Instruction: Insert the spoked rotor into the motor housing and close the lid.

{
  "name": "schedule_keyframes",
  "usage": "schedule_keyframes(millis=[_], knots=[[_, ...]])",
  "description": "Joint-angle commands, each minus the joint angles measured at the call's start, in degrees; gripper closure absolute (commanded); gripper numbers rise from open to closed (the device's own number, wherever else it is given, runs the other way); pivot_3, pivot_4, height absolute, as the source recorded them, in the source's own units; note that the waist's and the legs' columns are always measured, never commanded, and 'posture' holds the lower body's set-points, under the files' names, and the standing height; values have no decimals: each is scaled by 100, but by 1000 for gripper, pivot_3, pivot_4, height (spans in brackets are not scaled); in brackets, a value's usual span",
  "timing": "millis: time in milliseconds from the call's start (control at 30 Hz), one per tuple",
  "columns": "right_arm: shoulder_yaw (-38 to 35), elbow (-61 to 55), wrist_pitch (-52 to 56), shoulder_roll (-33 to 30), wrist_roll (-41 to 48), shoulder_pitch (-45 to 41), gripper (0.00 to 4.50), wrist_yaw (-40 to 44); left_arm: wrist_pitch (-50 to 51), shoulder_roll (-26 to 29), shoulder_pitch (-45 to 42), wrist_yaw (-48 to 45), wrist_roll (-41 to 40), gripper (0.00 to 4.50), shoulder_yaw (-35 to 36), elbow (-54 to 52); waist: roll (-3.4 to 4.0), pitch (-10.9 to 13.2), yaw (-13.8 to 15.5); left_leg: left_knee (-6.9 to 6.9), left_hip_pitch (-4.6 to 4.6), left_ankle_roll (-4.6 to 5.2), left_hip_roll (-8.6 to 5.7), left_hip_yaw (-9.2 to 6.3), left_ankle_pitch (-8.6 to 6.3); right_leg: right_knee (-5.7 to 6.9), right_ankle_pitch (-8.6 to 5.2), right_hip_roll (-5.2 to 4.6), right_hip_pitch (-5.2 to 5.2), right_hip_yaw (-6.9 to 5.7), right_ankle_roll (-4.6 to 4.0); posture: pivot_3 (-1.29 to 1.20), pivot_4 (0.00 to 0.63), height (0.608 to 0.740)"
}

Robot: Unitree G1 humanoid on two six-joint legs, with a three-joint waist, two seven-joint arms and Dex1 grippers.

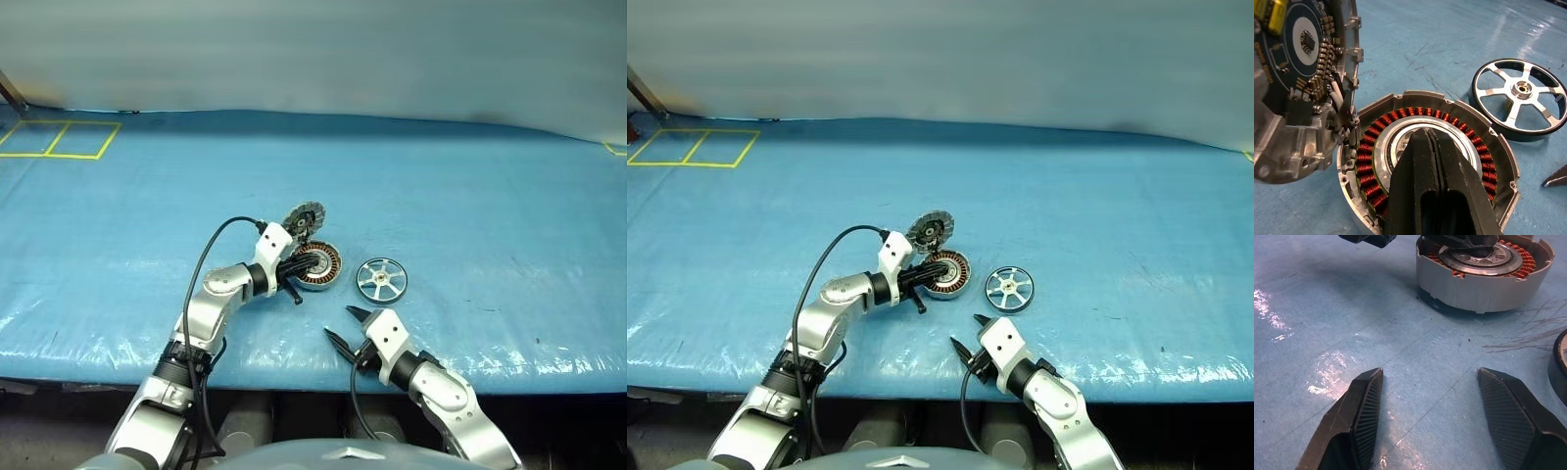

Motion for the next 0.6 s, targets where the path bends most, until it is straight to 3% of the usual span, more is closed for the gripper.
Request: schedule_keyframes(millis=[33, 433, 533, 600], knots=[[-254, -68, -106, -4, 169, 40, 1245, 5, -56, 88, 211, -387, -391, 4481, 137, -383, 0, 0, -5, -2, 0, 0, 0, 0, 0, 0, 0, -1, 0, 1, -1, 0, 150, 740], [-335, -975, 744, 7, 287, -819, 1245, 18, -45, 673, 1026, -640, -1021, 4481, 616, -1566, 3, 2, -3, -6, -33, -1, 1, 1, 1, -1, -5, -2, -14, 3, -16, 0, 150, 740], [-284, -767, 761, 7, 213, -1244, 1835, 85, -136, 788, 1252, -548, -954, 4500, 668, -1589, 4, 4, -2, -7, -34, -1, 0, 0, 1, -2, -5, -1, -16, 3, -16, 0, 150, 740], [-173, -570, 811, 100, 172, -1633, 2490, 122, -255, 824, 1409, -495, -939, 4500, 716, -1604, 4, 4, -7, -6, -33, 0, 0, 1, 1, -2, -5, -1, -16, 3, -16, 0, 150, 740]])
